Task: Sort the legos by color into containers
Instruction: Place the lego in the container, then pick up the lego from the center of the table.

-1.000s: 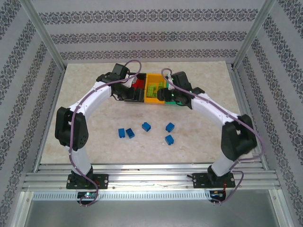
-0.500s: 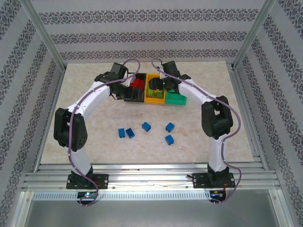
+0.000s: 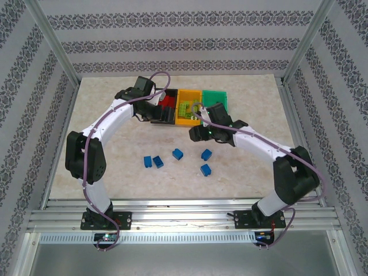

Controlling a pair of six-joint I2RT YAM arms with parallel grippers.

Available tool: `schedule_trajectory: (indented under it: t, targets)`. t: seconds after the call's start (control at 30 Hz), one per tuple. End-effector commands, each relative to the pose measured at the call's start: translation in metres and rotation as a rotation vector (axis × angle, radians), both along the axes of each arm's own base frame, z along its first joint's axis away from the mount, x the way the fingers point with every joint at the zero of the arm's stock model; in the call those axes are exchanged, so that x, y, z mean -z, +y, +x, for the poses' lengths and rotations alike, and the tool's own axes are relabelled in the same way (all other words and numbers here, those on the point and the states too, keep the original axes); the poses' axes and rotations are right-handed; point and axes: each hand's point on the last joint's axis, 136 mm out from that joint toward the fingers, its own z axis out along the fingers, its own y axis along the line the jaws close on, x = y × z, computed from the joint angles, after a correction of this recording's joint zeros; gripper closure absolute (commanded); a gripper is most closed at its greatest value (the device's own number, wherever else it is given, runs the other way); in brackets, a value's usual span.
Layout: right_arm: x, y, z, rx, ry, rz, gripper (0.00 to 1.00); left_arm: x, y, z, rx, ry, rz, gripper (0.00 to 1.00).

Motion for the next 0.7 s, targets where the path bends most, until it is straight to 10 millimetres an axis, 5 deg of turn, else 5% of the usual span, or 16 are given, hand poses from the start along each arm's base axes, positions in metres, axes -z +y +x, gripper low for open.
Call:
schedule_trajectory:
  t: [0.0,0.33,0.67]
  targets:
    - [0.024,-0.021,-0.027,0.005,0.055,-0.073,0.38,0.001,-0.001,0.001,0.001,0.020,-0.030,0.22]
    - [0.059,-0.036,-0.061,0.002,0.140,-0.140,0.38,0.005,-0.005,0.000,0.003,0.044,-0.054,0.22]
    - [0.082,-0.040,-0.058,0.022,0.212,-0.223,0.37,0.003,-0.008,-0.002,0.006,0.045,-0.069,0.22]
